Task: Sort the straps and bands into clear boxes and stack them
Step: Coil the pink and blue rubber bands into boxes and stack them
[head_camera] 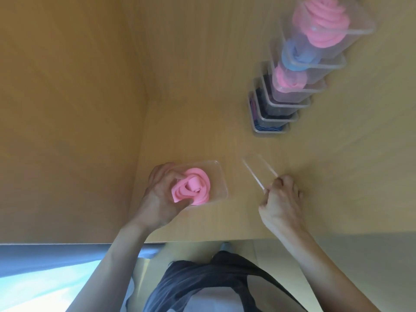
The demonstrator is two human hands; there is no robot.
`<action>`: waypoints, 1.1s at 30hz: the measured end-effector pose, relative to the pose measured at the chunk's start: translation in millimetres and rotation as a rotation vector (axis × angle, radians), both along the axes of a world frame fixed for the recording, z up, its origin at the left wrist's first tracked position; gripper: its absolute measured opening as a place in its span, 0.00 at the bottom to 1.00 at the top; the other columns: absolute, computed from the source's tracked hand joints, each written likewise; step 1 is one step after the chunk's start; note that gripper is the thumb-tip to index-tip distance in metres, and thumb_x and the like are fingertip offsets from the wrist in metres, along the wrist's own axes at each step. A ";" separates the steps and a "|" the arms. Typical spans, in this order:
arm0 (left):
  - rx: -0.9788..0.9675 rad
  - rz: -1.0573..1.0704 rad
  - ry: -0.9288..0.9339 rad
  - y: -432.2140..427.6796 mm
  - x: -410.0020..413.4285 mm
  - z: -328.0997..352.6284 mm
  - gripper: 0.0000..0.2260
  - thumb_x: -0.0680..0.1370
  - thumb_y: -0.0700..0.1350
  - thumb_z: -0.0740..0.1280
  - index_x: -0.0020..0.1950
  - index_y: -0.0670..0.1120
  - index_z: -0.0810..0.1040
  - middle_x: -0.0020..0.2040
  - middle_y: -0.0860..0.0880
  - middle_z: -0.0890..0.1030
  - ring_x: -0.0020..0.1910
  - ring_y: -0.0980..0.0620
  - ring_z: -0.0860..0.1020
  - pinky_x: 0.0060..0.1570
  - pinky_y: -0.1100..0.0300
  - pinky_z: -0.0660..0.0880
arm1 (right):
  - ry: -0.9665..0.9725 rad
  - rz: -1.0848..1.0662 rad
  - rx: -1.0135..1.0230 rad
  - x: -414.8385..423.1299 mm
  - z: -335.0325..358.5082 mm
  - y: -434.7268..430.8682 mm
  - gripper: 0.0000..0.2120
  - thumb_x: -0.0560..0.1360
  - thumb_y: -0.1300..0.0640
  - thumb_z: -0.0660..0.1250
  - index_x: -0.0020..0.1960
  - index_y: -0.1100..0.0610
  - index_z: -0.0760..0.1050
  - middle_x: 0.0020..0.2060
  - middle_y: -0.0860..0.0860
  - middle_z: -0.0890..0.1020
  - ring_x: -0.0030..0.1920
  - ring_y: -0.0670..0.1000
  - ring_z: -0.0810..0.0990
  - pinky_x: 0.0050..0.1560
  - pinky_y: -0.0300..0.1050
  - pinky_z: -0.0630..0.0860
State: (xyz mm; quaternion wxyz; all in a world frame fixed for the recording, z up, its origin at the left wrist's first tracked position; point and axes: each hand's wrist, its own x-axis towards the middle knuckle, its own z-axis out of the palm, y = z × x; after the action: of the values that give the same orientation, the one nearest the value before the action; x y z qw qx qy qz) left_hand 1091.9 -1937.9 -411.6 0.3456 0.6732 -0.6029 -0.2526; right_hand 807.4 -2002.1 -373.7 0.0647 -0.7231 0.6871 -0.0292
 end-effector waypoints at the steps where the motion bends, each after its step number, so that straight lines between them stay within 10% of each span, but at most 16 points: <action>1: -0.007 0.000 0.018 0.0 -0.8 1.5 0.25 0.65 0.44 0.82 0.56 0.57 0.76 0.65 0.76 0.60 0.69 0.72 0.56 0.63 0.80 0.53 | -0.096 0.032 -0.040 1.6 8.5 -1.3 0.05 0.77 0.64 0.65 0.51 0.64 0.75 0.55 0.57 0.72 0.54 0.61 0.73 0.58 0.56 0.70; 10: 0.115 0.231 0.440 -4.3 -3.1 33.7 0.33 0.70 0.34 0.78 0.69 0.49 0.67 0.64 0.56 0.73 0.62 0.71 0.72 0.51 0.83 0.64 | -0.465 0.582 -0.087 37.3 67.7 -5.2 0.05 0.79 0.68 0.63 0.48 0.60 0.72 0.60 0.51 0.70 0.56 0.49 0.72 0.57 0.39 0.67; 16: -0.144 0.219 0.431 5.0 6.4 78.5 0.23 0.70 0.42 0.75 0.64 0.57 0.79 0.73 0.54 0.71 0.73 0.64 0.67 0.68 0.69 0.65 | -0.573 0.797 0.009 45.8 83.5 -7.5 0.05 0.80 0.64 0.63 0.47 0.55 0.72 0.61 0.46 0.69 0.62 0.45 0.71 0.59 0.27 0.64; 19: -0.127 0.305 0.457 10.1 8.9 79.1 0.06 0.70 0.49 0.75 0.45 0.50 0.86 0.67 0.57 0.76 0.70 0.59 0.71 0.69 0.59 0.66 | -0.659 0.779 0.016 50.2 84.2 -12.0 0.06 0.80 0.62 0.65 0.46 0.53 0.72 0.60 0.45 0.72 0.64 0.45 0.73 0.62 0.32 0.66; 24: -0.043 0.400 0.522 18.6 4.1 68.9 0.07 0.69 0.53 0.76 0.34 0.53 0.82 0.56 0.56 0.80 0.60 0.54 0.78 0.61 0.55 0.71 | -0.928 0.623 -0.019 55.2 81.4 -22.8 0.03 0.78 0.57 0.70 0.51 0.56 0.77 0.49 0.47 0.81 0.53 0.48 0.81 0.54 0.37 0.74; 29: 0.057 0.449 0.690 30.5 -8.3 52.7 0.10 0.72 0.51 0.76 0.39 0.46 0.82 0.38 0.52 0.80 0.37 0.55 0.75 0.41 0.60 0.70 | -1.004 0.346 0.079 70.5 52.0 -33.8 0.11 0.76 0.67 0.71 0.46 0.51 0.79 0.40 0.45 0.82 0.41 0.47 0.80 0.42 0.34 0.75; 33: 0.143 0.456 0.472 36.0 -10.7 39.2 0.15 0.74 0.47 0.76 0.58 0.54 0.76 0.28 0.55 0.71 0.29 0.56 0.69 0.30 0.67 0.67 | -1.055 0.180 0.205 85.9 17.8 -45.3 0.12 0.75 0.66 0.73 0.42 0.48 0.80 0.36 0.45 0.83 0.38 0.44 0.80 0.40 0.31 0.73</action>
State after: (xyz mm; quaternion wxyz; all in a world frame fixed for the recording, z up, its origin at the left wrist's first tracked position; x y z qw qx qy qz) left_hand 1081.2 -1901.9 -372.4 0.4751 0.7363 -0.3208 -0.3594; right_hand 893.3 -2047.4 -355.9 0.4733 -0.6561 0.4961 -0.3152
